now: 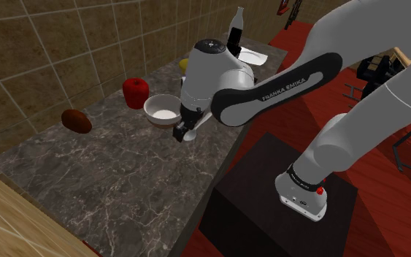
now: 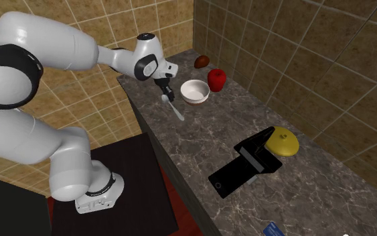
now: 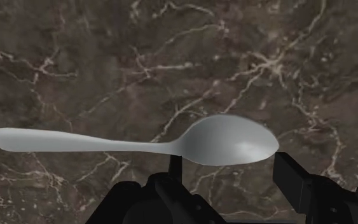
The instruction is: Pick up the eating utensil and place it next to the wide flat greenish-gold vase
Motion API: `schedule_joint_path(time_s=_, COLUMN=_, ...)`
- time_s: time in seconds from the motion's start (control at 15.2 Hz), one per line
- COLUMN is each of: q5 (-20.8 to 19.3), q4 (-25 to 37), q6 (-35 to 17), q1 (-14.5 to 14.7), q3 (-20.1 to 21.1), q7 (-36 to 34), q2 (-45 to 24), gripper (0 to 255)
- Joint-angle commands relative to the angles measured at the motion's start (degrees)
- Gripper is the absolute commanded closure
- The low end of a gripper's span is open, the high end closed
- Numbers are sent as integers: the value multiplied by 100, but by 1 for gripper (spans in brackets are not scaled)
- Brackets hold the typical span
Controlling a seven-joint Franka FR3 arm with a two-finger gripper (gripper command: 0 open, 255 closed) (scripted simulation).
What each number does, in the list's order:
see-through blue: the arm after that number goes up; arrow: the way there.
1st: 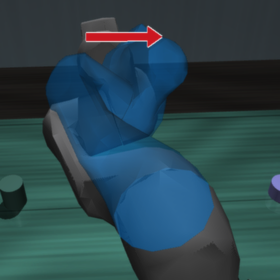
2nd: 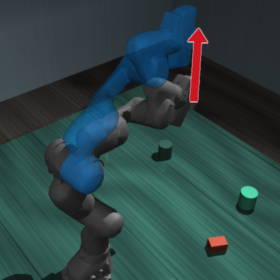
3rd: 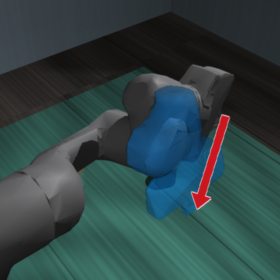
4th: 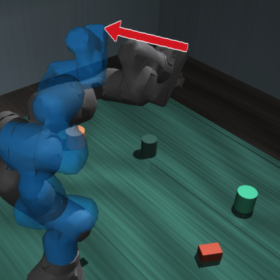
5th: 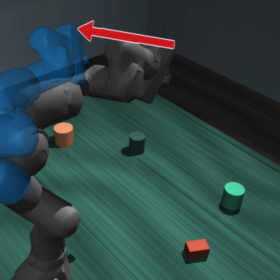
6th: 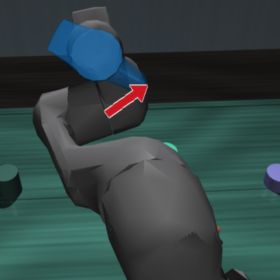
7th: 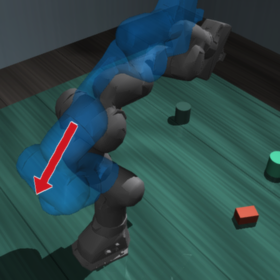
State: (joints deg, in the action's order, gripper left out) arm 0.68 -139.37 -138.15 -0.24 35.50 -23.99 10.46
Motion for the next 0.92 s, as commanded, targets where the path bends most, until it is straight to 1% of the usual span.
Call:
schedule_joint_path(time_s=0.0, q5=96, q4=68, q6=174, q1=28, q3=-40, q7=83, q2=121, gripper=255)
schedule_joint_path(time_s=0.4, q5=279, q4=315, q6=671, q1=88, q3=-152, q7=257, q2=408, gripper=255)
schedule_joint_path(time_s=0.86, q5=404, q4=657, q6=1242, q1=128, q3=-271, q7=397, q2=663, gripper=255)
